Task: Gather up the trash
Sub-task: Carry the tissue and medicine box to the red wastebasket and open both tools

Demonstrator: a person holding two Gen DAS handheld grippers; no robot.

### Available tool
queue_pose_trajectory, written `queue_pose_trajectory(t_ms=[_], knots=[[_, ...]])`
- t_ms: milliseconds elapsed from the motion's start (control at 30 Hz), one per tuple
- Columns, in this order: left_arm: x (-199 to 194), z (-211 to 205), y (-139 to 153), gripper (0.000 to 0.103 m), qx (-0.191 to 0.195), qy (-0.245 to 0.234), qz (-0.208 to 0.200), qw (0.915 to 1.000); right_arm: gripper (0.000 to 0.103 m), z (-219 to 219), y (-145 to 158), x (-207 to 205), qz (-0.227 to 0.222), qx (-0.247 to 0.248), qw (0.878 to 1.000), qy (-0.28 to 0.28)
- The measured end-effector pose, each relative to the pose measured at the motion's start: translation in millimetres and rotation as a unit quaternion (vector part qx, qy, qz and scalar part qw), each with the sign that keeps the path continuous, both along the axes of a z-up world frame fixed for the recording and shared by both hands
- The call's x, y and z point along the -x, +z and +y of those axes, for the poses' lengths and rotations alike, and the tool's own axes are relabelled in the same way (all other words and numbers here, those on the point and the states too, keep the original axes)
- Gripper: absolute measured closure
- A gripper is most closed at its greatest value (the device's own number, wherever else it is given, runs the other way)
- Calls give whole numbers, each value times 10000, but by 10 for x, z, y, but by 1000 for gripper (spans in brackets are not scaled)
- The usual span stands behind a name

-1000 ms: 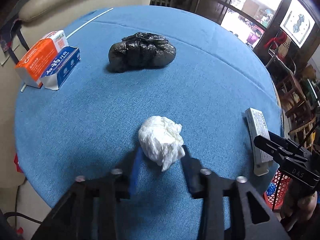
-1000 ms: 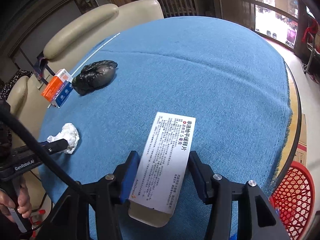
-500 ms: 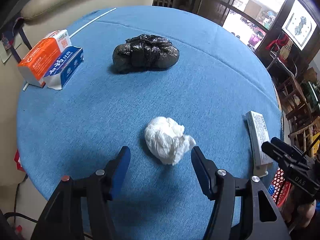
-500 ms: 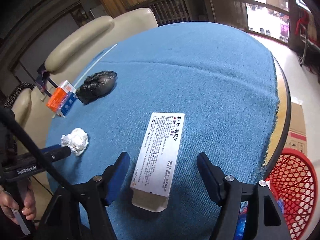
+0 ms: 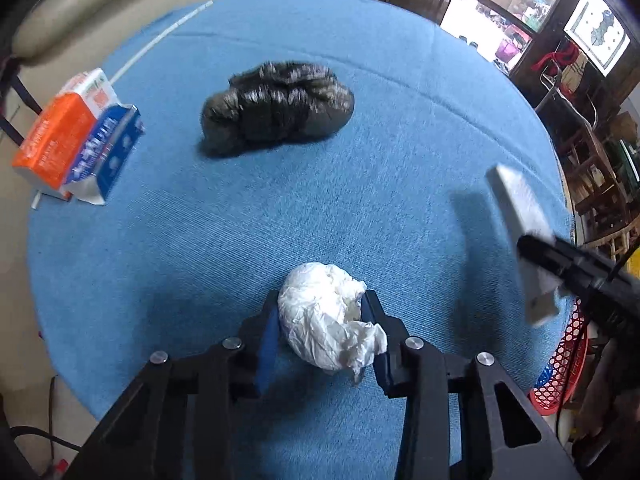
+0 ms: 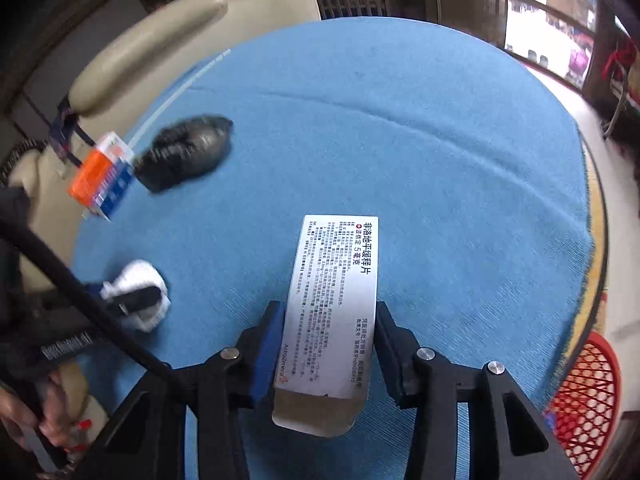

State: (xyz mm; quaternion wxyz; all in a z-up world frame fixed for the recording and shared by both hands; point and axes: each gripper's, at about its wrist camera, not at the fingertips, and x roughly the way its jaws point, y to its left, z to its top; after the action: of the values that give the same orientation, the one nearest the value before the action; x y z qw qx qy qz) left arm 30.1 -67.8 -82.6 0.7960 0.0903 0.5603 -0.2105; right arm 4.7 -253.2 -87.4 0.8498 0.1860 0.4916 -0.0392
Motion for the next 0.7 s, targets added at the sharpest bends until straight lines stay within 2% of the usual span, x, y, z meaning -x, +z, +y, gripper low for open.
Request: queue_pose_trajectory(t_ms=[100, 167, 233, 300, 400, 567, 700], knots=[[196, -66, 93, 62, -45, -105, -416, 9991, 55, -90, 308, 177, -752, 107, 9971, -83], [328, -134, 104, 62, 39, -171, -469, 9987, 55, -147, 357, 436, -1052, 160, 9940, -248], [514, -240, 124, 62, 200, -368, -444, 9981, 55, -204, 267, 698, -1057, -38, 9937, -358], [684, -389, 154, 62, 201, -784, -535, 9953, 55, -248, 176, 936, -964, -147, 9943, -439], [928, -705, 225, 62, 92, -1389, -878, 9864, 55, -339, 160, 1290, -1127, -78, 9909, -738], [1023, -1026, 459, 62, 502, -2151, -1004, 9701, 55, -549, 173, 1804, -1369, -168, 9796, -1464], [1114, -1351, 527, 62, 1011, -2844, -696, 9508, 55, -722, 260, 2172, -1375, 116, 9731, -1847]])
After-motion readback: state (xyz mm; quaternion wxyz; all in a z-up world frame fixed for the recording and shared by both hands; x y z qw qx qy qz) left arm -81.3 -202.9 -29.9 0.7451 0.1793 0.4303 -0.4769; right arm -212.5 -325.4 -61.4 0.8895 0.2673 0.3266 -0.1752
